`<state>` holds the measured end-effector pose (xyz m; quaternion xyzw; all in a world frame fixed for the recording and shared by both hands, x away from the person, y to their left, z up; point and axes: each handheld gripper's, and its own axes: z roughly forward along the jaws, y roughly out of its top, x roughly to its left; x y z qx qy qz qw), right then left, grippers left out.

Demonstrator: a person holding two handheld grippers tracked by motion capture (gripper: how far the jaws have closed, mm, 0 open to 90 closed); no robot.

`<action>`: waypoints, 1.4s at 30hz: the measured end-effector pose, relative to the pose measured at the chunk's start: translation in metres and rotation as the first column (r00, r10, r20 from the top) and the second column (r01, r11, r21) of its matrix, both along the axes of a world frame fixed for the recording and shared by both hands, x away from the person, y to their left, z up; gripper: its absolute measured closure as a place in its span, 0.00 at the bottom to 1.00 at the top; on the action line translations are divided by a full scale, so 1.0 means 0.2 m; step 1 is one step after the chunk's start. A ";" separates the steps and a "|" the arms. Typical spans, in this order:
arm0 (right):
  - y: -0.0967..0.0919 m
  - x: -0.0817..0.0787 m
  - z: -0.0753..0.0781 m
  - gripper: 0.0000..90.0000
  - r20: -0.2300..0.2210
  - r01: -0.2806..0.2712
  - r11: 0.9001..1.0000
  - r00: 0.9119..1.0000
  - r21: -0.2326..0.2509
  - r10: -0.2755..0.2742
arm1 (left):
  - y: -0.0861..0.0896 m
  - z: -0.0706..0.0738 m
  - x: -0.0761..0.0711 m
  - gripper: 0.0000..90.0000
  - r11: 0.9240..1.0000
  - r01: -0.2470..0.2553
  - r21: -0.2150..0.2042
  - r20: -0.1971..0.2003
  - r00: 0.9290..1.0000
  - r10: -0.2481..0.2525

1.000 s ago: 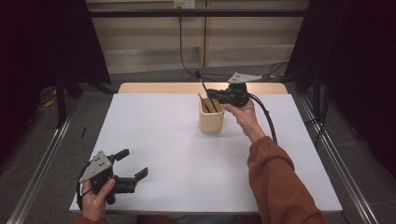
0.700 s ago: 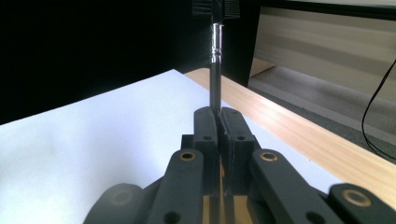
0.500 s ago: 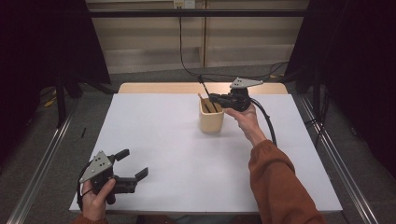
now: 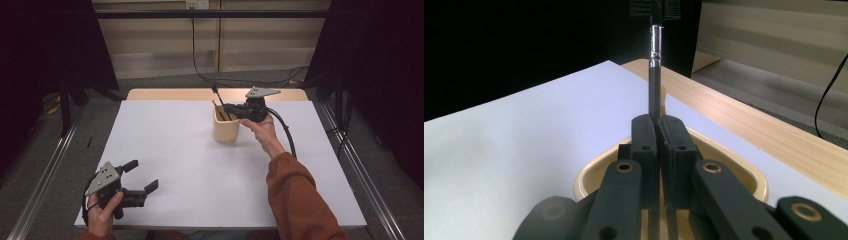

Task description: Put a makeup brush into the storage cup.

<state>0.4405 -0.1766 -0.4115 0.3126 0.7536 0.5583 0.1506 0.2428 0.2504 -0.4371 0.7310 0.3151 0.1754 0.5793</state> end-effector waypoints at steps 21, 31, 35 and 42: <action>-0.04 -0.02 0.01 0.71 0.015 0.018 1.000 1.000 -0.001 -0.018 | -0.02 0.00 0.02 0.02 1.000 -0.003 -0.002 -0.008 1.000 0.003; -0.03 -0.06 0.05 0.33 0.046 0.038 0.999 0.998 0.000 -0.038 | -0.02 0.00 0.03 0.02 1.000 -0.001 0.003 -0.007 1.000 0.001; -0.03 -0.07 0.06 0.20 0.053 0.050 0.999 0.997 0.019 -0.051 | -0.02 0.00 0.02 0.02 1.000 0.001 0.005 -0.008 1.000 -0.001; -0.04 -0.10 0.06 0.03 0.055 0.048 0.999 0.997 0.024 -0.050 | -0.01 0.00 0.01 0.02 1.000 -0.001 0.003 -0.003 1.000 0.001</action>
